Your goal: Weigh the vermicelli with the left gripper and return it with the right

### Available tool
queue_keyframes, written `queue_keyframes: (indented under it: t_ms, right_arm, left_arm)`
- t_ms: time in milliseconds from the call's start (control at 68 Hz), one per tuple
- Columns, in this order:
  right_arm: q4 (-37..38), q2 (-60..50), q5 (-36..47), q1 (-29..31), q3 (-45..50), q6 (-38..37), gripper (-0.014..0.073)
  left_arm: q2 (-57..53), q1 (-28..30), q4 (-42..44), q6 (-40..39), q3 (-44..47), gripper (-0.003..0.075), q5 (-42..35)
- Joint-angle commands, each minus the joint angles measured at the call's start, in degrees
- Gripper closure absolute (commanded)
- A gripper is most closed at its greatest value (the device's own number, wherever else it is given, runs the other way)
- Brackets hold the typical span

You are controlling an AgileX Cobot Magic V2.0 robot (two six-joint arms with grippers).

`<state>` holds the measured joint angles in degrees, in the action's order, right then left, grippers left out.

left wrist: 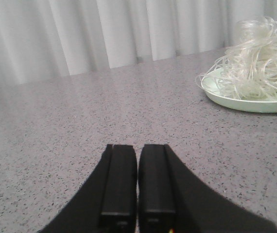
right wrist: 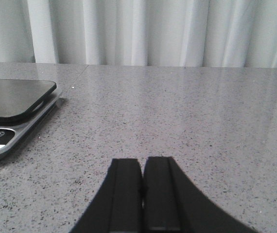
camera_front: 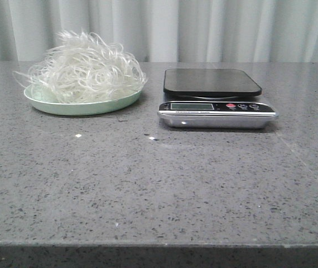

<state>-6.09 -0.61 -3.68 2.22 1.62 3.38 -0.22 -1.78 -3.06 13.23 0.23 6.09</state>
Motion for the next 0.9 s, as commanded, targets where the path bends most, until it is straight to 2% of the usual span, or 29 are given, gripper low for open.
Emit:
queue_keyframes:
  t_ms: [0, 118, 279, 353, 544, 705, 882]
  right_arm:
    - [0.48, -0.91, 4.4, 0.31, -0.46, -0.07, 0.0443]
    - [0.43, -0.91, 5.37, 0.31, -0.46, -0.07, 0.0443]
    - [0.43, -0.91, 7.05, 0.31, -0.46, -0.02, 0.0443]
    - [0.48, -0.91, 7.22, 0.31, -0.46, -0.02, 0.0443]
    - [0.48, -0.91, 6.45, 0.31, -0.46, -0.02, 0.0443]
    - [0.48, -0.91, 6.39, 0.31, -0.46, -0.02, 0.0443]
    - [0.48, -0.91, 6.39, 0.31, -0.46, -0.02, 0.0443]
  left_arm:
    - [-1.1, 0.18, -0.51, -0.62, 0.3, 0.0584, -5.21]
    - [-1.1, 0.18, -0.51, -0.62, 0.3, 0.0584, -7.12]
    - [-1.1, 0.18, -7.88, -2.88, -0.44, 0.0584, -19.65]
    - [-0.97, 0.18, -10.27, -2.89, -2.32, 0.0584, -21.61]
    - [3.11, 0.18, -10.41, -2.89, -15.41, 0.0584, -20.63]
    - [12.96, 0.18, -10.3, -2.89, -29.21, 0.0584, -20.63]
    - [24.09, 0.18, -10.3, -2.89, -39.28, 0.0584, -19.38]
